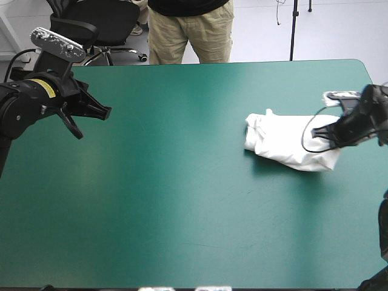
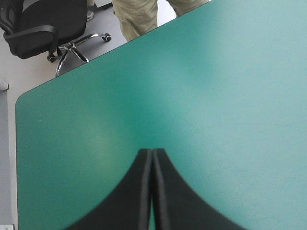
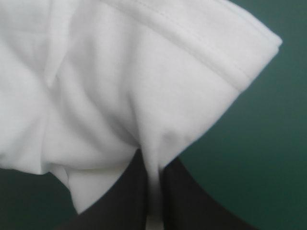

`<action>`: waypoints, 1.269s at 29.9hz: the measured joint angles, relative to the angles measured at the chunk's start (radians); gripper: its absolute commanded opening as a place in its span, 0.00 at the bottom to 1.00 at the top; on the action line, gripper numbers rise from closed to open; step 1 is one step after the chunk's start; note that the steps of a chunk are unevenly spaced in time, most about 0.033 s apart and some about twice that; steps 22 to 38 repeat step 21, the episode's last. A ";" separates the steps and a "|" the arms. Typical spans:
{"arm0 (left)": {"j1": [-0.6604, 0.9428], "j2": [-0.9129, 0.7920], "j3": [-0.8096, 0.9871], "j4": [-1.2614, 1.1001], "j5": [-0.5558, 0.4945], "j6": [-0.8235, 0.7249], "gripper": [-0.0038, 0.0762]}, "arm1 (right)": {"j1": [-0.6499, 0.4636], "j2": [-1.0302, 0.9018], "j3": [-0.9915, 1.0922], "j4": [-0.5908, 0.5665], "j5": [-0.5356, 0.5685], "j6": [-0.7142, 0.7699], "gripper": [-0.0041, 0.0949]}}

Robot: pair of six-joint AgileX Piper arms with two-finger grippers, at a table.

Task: Fold the cloth

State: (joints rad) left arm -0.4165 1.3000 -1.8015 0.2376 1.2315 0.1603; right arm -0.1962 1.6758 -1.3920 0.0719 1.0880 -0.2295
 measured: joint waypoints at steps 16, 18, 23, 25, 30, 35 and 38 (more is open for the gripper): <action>0.000 -0.010 0.000 0.002 0.000 0.010 0.03 | -0.251 -0.088 0.186 -0.041 -0.115 0.005 0.52; 0.000 -0.020 0.000 0.013 0.000 0.006 0.03 | -0.251 -0.088 0.186 -0.028 -0.115 0.004 0.74; 0.000 -0.036 0.000 0.048 0.000 -0.013 0.03 | -0.251 -0.089 0.186 0.015 -0.106 -0.003 0.94; 0.000 -0.036 0.000 0.048 0.000 -0.013 0.03 | -0.251 -0.089 0.186 0.015 -0.106 -0.003 0.94; 0.000 -0.036 0.000 0.048 0.000 -0.013 0.03 | -0.251 -0.089 0.186 0.015 -0.106 -0.003 0.94; 0.000 -0.036 0.000 0.048 0.000 -0.013 0.03 | -0.251 -0.089 0.186 0.015 -0.106 -0.003 0.94; 0.000 -0.036 0.000 0.048 0.000 -0.013 0.03 | -0.251 -0.089 0.186 0.015 -0.106 -0.003 0.94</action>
